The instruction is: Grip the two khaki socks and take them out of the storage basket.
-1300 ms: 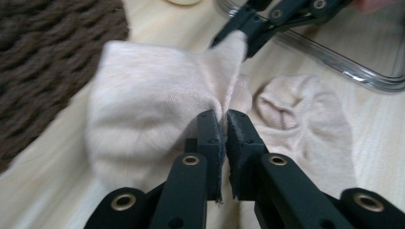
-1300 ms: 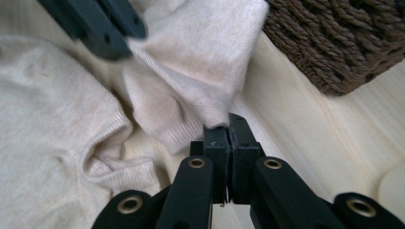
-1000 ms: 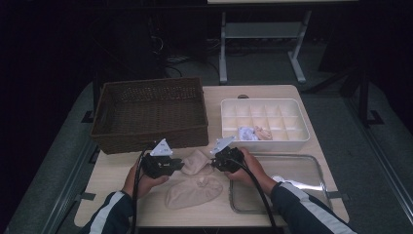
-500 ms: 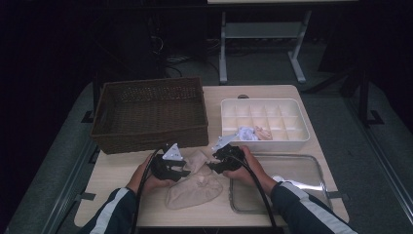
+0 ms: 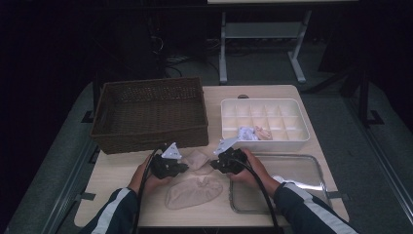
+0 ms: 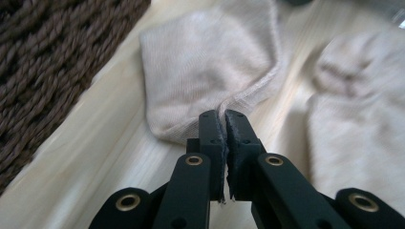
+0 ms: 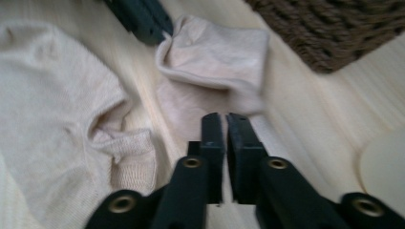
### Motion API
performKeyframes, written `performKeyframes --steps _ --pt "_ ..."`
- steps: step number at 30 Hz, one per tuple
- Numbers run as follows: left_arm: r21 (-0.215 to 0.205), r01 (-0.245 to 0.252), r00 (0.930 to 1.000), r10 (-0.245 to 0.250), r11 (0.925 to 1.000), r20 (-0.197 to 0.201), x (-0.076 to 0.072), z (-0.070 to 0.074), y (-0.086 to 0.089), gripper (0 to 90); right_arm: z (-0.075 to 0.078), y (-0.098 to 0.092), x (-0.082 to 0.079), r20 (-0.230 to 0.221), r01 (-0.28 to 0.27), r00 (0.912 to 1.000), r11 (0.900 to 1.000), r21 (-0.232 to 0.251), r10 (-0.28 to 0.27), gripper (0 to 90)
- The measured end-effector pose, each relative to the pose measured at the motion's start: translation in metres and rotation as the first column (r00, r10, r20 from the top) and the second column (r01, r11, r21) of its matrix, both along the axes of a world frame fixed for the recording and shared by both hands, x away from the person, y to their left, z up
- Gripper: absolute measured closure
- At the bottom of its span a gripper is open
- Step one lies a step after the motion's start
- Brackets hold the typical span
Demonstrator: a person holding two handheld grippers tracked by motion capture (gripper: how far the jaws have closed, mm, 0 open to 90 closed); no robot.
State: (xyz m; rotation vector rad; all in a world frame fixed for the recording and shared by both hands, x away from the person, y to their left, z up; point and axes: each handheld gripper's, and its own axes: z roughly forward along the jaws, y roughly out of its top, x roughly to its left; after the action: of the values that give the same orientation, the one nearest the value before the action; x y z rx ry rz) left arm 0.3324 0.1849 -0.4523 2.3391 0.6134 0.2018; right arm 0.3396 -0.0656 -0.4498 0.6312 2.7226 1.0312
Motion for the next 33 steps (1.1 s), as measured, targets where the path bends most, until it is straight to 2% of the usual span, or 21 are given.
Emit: performKeyframes --steps 2,3,4,6,9,10,11,13,14,15,17,19,21,23,28,29,32,33 --pt "-0.013 0.002 1.0000 -0.002 0.9999 0.002 0.000 0.005 0.000 86.5 -0.003 0.004 -0.001 -0.004 -0.028 0.9996 1.000 0.008 0.028 88.4" --pt "-0.030 0.000 1.0000 0.000 0.9996 -0.003 0.000 0.007 0.000 86.5 -0.003 0.006 -0.001 0.003 -0.030 0.9995 1.000 0.003 0.030 88.2" --pt "-0.044 -0.001 1.0000 0.000 0.9990 -0.005 -0.001 0.009 0.000 86.5 -0.005 0.013 -0.002 -0.004 -0.032 0.9995 0.999 0.008 0.033 83.6" --pt "-0.068 0.000 0.9999 -0.001 0.9977 -0.011 -0.001 0.012 0.000 86.5 -0.006 0.016 -0.002 0.002 -0.031 0.9995 0.999 0.007 0.031 82.7" --pt "-0.070 -0.010 0.9999 0.010 0.9975 -0.001 -0.001 0.015 0.003 86.5 -0.011 0.020 0.001 0.003 -0.024 0.9997 1.000 -0.003 0.024 82.2" --pt "-0.080 -0.022 0.9998 0.021 0.9965 -0.003 -0.001 0.015 0.004 86.4 -0.012 0.019 0.003 0.007 -0.029 0.9995 1.000 -0.009 0.029 82.5" --pt "-0.075 -0.030 0.9995 0.030 0.9967 0.004 0.000 0.016 0.006 86.4 -0.012 0.018 0.003 -0.017 -0.021 0.9996 1.000 0.007 0.021 82.7" --pt "-0.094 -0.059 0.9982 0.059 0.9939 0.006 0.002 0.018 0.011 86.4 -0.011 0.016 0.004 -0.005 -0.023 0.9997 1.000 -0.013 0.023 83.2" --pt "-0.103 -0.098 0.9947 0.101 0.9899 0.021 0.004 0.021 0.016 86.3 -0.011 0.014 0.004 -0.014 -0.039 0.9992 0.999 -0.022 0.038 83.2" --pt "-0.103 -0.098 0.9947 0.101 0.9899 0.021 0.004 0.021 0.016 86.3 -0.011 0.014 0.004 -0.014 -0.039 0.9992 0.999 -0.022 0.038 83.2" --pt "-0.138 -0.134 0.9902 0.138 0.9813 0.019 0.006 0.024 0.023 86.3 -0.010 0.011 0.005 -0.011 -0.060 0.9981 0.998 -0.035 0.060 82.8" --pt "-0.135 -0.165 0.9844 0.171 0.9770 0.040 0.007 0.027 0.027 86.3 -0.009 0.007 0.005 -0.021 -0.076 0.9969 0.996 -0.041 0.076 82.4" --pt "-0.137 -0.179 0.9814 0.186 0.9743 0.046 0.008 0.028 0.031 86.4 -0.008 -0.001 0.008 -0.033 -0.068 0.9973 0.997 -0.046 0.066 82.3" --pt "-0.114 -0.205 0.9762 0.211 0.9721 0.049 0.009 0.028 0.033 86.4 -0.008 -0.003 0.009 -0.026 -0.067 0.9975 0.996 -0.059 0.065 82.4" --pt "-0.104 -0.215 0.9749 0.220 0.9710 0.037 0.009 0.025 0.034 86.2 -0.006 -0.006 0.010 0.001 -0.040 0.9992 0.994 -0.101 0.040 78.8" --pt "-0.089 -0.213 0.9754 0.217 0.9729 0.039 0.009 0.024 0.034 86.2 -0.005 -0.006 0.011 0.015 -0.037 0.9991 0.993 -0.111 0.039 76.9" --pt "-0.096 -0.227 0.9731 0.229 0.9693 0.019 0.009 0.021 0.038 85.8 -0.004 -0.008 0.012 0.048 0.028 0.9986 0.992 -0.126 -0.022 76.8" --pt "-0.098 -0.233 0.9718 0.235 0.9676 0.014 0.009 0.020 0.039 85.3 -0.002 -0.010 0.012 0.058 0.029 0.9981 0.992 -0.121 -0.022 78.8"
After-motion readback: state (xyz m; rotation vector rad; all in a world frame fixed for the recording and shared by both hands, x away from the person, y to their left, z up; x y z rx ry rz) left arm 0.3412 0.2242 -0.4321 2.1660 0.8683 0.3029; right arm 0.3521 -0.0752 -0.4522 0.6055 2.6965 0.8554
